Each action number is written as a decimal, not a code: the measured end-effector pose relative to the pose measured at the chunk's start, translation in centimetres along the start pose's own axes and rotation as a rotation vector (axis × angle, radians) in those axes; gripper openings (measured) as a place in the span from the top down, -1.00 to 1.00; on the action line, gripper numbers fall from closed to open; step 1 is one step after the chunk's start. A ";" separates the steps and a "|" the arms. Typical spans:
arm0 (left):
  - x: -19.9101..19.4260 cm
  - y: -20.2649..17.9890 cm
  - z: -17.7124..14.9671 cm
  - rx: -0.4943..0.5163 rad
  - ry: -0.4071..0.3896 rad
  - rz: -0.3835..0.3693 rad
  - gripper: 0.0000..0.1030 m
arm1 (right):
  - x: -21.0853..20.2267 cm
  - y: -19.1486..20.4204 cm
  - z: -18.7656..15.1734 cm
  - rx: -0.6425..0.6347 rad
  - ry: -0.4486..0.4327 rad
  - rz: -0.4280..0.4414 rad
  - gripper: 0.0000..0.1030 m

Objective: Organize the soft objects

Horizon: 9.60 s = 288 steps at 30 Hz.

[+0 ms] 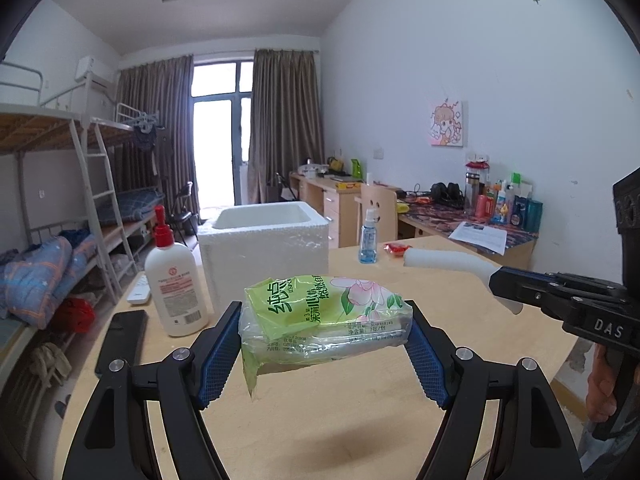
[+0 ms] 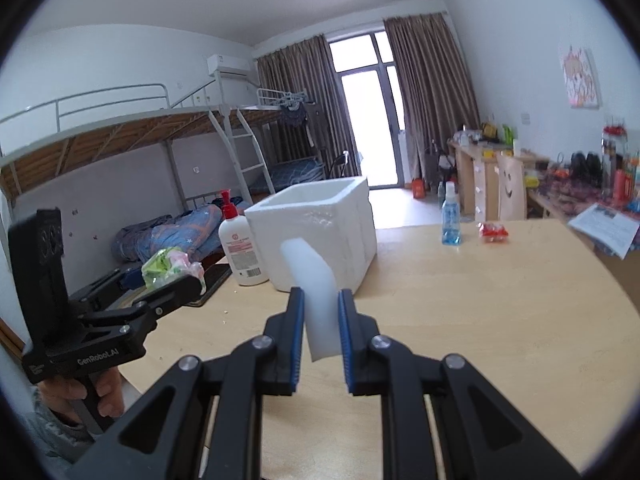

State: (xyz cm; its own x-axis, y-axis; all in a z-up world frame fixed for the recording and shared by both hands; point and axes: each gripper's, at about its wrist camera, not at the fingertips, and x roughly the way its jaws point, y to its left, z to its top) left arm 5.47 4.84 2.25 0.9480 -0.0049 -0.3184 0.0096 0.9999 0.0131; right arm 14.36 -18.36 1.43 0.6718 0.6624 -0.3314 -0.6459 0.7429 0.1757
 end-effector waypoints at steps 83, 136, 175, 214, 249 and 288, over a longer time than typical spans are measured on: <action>5.7 7.9 9.0 -0.056 -0.060 0.112 -0.50 | 11.8 4.6 11.2 -0.194 0.065 -0.016 0.61; 9.6 12.0 9.3 -0.109 -0.015 0.227 -0.50 | 25.4 2.9 12.8 -0.218 0.232 -0.026 -0.36; 17.3 8.6 11.8 -0.062 0.060 0.110 -0.50 | 16.7 -2.7 12.7 -0.113 0.127 -0.125 -0.43; 18.5 6.1 12.2 -0.049 0.088 0.157 -0.98 | 12.0 -4.6 11.4 -0.081 0.082 -0.201 -0.44; -1.0 1.3 8.8 -0.045 -0.100 0.154 -0.98 | 0.8 3.9 7.2 -0.145 -0.042 -0.162 -0.98; -8.1 -2.0 -0.1 -0.071 -0.224 0.154 -0.98 | -4.3 6.8 -1.7 -0.169 -0.161 -0.181 -0.98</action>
State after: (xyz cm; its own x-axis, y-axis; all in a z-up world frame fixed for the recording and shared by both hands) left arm -2.23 2.84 4.69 0.9833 0.1516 -0.1007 -0.1547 0.9877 -0.0237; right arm 6.47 -16.34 2.49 0.8219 0.5372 -0.1895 -0.5523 0.8329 -0.0346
